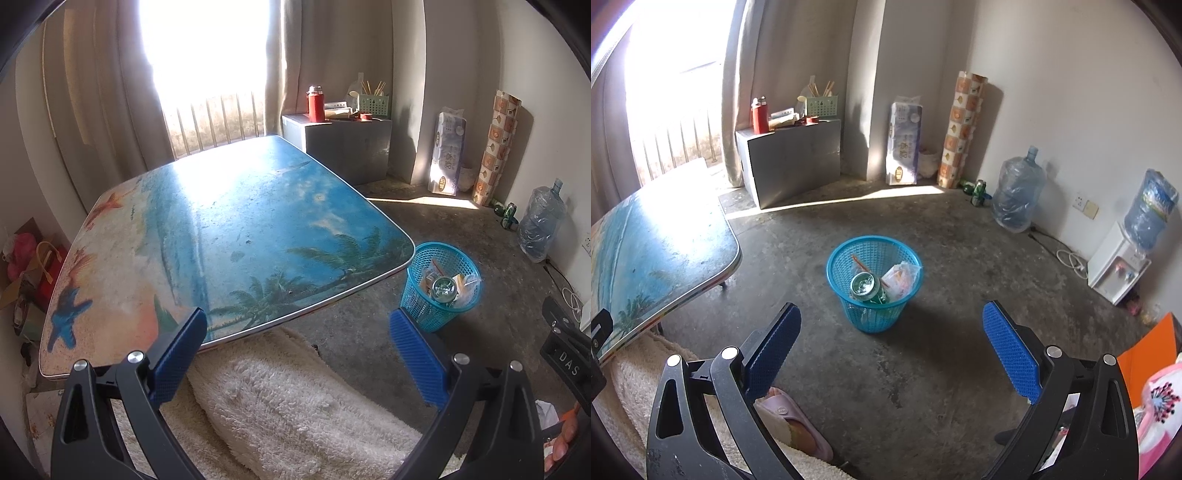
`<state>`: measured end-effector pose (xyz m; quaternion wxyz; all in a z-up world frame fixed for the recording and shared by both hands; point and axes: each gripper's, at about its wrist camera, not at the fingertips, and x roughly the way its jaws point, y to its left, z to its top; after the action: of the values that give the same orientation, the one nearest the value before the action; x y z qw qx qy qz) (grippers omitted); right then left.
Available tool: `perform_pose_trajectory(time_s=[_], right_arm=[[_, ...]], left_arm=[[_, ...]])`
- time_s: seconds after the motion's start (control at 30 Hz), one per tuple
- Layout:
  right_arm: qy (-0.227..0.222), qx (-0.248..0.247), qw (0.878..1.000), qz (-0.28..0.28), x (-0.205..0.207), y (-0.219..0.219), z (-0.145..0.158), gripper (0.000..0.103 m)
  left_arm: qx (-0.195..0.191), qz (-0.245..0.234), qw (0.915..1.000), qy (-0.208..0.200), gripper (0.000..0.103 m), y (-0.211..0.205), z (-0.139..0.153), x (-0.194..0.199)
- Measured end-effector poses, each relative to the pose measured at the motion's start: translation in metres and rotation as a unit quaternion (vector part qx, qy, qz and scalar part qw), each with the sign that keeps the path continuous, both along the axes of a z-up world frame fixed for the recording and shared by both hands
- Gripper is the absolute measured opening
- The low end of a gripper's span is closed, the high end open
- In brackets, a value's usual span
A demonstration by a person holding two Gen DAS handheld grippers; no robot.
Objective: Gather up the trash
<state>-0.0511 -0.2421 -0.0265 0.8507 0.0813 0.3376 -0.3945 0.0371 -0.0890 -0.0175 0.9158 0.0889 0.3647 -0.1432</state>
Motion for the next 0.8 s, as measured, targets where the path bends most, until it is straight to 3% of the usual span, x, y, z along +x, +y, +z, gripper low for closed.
perform_pose_trajectory(time_s=[0.8], right_arm=[[-0.002, -0.002, 1.000, -0.002, -0.0023, 0.0002, 0.0030, 0.095]], left_arm=[[-0.005, -0.008, 0.9999, 0.008, 0.097, -0.0008, -0.0007, -0.0026]])
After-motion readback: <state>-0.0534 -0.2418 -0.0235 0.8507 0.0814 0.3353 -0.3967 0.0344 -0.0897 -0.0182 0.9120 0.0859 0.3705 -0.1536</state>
